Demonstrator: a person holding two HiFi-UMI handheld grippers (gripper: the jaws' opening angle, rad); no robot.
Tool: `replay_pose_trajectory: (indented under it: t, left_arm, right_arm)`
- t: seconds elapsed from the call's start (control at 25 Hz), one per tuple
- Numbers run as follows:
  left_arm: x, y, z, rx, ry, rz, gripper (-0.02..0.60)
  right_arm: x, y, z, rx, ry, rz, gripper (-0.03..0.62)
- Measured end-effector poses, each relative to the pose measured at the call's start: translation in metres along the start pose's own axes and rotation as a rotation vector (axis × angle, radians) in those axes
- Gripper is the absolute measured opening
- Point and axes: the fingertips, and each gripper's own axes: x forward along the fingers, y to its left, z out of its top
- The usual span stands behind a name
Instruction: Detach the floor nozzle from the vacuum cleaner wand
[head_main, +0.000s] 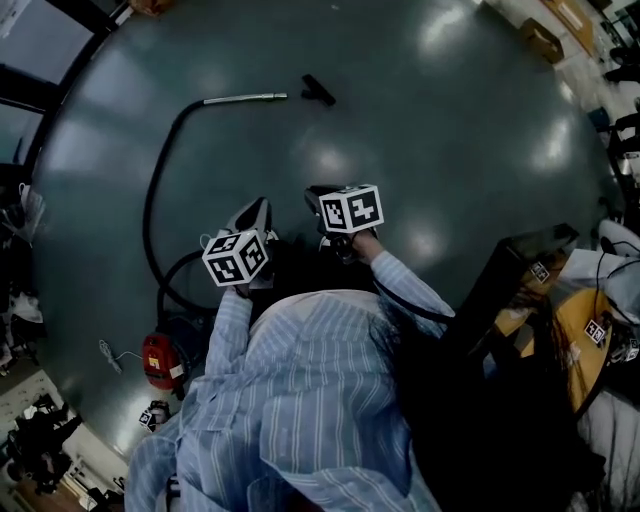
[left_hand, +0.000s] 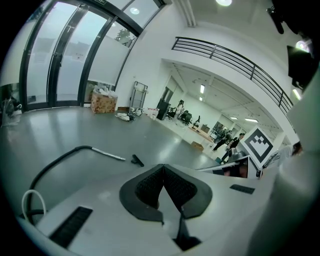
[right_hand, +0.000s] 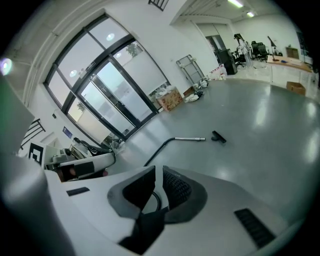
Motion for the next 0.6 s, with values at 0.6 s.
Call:
replay_pose_trajectory:
  t: [0.6]
  left_arm:
    - [-0.017,0.036,0.022,-0.016,-0.006,-0.045,0.008]
  right_arm:
    - [0.011,0.025,0.009,0.005,-0.025,-0.051,0.052]
